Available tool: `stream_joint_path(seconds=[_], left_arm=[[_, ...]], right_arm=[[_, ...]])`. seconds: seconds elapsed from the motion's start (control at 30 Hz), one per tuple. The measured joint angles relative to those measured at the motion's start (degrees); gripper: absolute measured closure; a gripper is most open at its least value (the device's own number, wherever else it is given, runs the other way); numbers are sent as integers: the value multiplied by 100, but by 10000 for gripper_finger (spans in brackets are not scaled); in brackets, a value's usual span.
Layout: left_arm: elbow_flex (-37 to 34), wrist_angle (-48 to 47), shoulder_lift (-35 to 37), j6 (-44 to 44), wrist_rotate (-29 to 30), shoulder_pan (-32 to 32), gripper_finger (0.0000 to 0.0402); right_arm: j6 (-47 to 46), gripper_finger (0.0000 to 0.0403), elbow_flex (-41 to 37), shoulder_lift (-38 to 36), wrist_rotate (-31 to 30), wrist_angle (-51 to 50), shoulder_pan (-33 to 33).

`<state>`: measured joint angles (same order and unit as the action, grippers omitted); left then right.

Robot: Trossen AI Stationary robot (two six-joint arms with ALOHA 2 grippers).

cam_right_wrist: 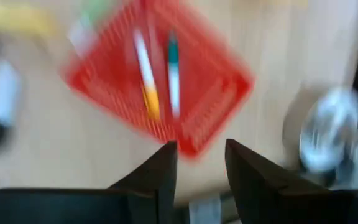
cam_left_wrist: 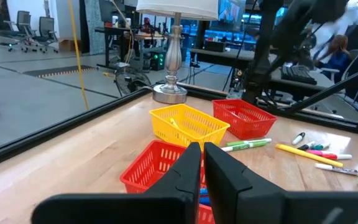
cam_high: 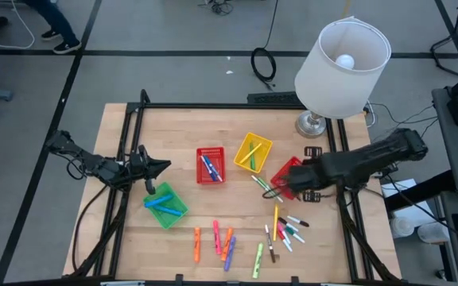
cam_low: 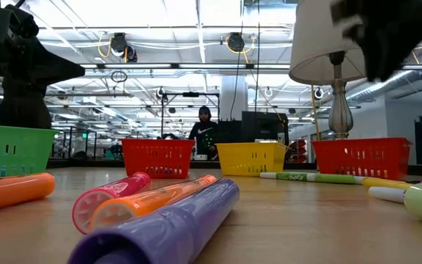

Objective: Pick & Place Markers
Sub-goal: Adjust the large blue highlighter pen in the green bin

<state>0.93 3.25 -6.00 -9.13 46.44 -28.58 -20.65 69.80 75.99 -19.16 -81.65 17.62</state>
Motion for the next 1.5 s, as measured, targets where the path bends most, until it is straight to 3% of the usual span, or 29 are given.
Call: stream_joint_path(seconds=[0.1, 0.2, 0.33, 0.43, 0.53, 0.7, 0.87, 1.07, 1.23, 1.5], left_arm=[[-2, 0, 0, 20, 0, 0, 376], [-2, -1, 0, 20, 0, 0, 376], [-2, -2, 0, 24, 0, 0, 376], [-2, -2, 0, 37, -2, -1, 376], [-2, -2, 0, 29, -1, -1, 376], [-2, -2, 0, 35, 2, -1, 376], [-2, -2, 0, 197, 4, -1, 376], [-7, -13, 0, -461, 400, 0, 376], [-7, -15, 0, -378, 420, 0, 376], [-7, -44, 0, -129, 574, 0, 376]], right_arm=[[517, 300, -196, -895, -334, 1580, 480], [1492, 323, -903, -2002, -294, 3978, 883], [2351, 362, -2373, -3335, 223, 6820, 1028], [2635, 393, -3420, -3950, 737, 8288, 964], [2973, 397, -4274, -4313, 1195, 9290, 954], [2745, 401, -4796, -4681, 767, 9607, 747], [2634, 400, -5084, -4739, 1170, 9944, 635], [2890, 402, -5752, -4727, 1157, 10985, 605], [3021, 402, -6291, -4729, 1152, 11809, 604], [3008, 402, -6537, -4817, 1023, 11967, 554]])
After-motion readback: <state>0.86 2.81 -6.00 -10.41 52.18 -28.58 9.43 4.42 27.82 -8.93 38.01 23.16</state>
